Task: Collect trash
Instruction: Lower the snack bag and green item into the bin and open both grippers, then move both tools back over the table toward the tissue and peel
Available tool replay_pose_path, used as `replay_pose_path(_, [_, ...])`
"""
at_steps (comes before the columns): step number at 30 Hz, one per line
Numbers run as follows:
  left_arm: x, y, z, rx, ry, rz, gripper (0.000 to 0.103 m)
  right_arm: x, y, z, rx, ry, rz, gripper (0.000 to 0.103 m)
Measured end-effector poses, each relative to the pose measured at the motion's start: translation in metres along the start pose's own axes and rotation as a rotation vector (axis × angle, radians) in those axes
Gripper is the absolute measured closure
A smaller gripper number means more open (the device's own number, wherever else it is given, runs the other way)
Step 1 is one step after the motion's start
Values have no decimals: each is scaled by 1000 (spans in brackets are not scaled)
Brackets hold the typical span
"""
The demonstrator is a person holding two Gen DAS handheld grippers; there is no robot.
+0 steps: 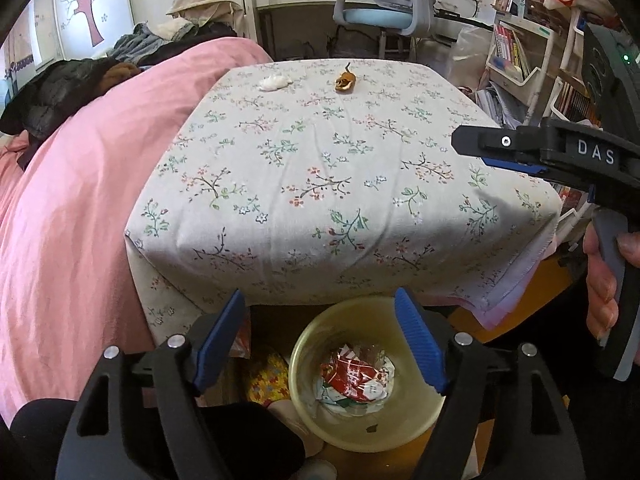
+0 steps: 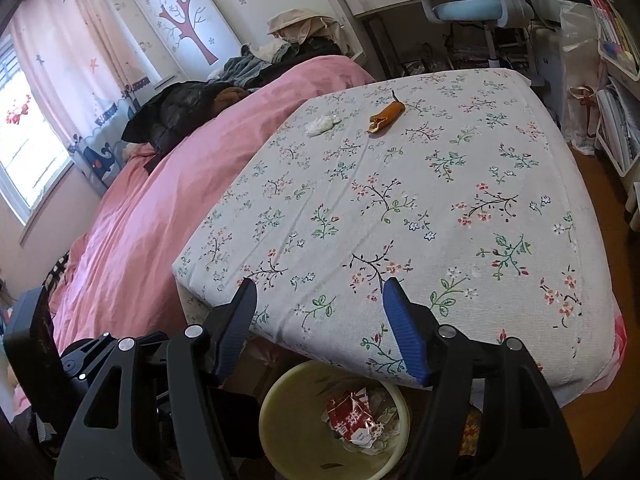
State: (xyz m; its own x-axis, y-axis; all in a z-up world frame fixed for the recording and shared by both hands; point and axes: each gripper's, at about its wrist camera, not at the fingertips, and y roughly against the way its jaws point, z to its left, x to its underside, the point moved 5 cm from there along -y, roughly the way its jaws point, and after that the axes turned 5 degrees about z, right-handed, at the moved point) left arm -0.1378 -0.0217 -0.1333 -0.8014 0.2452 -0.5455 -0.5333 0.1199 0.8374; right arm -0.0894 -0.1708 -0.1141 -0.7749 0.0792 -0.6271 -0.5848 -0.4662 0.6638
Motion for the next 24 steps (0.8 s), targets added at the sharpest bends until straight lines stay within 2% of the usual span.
replay_pose_path(12, [-6, 4, 3, -26, 13, -36, 26, 1, -2, -1, 5, 6, -2, 40])
replay_pose_path(18, [-27, 5, 28, -34, 122, -72, 26, -7, -1, 0, 35, 21, -32, 40])
replay_pose_path(24, [-62, 5, 59, -65, 198, -116, 24, -33, -12, -2, 62, 25, -39, 40])
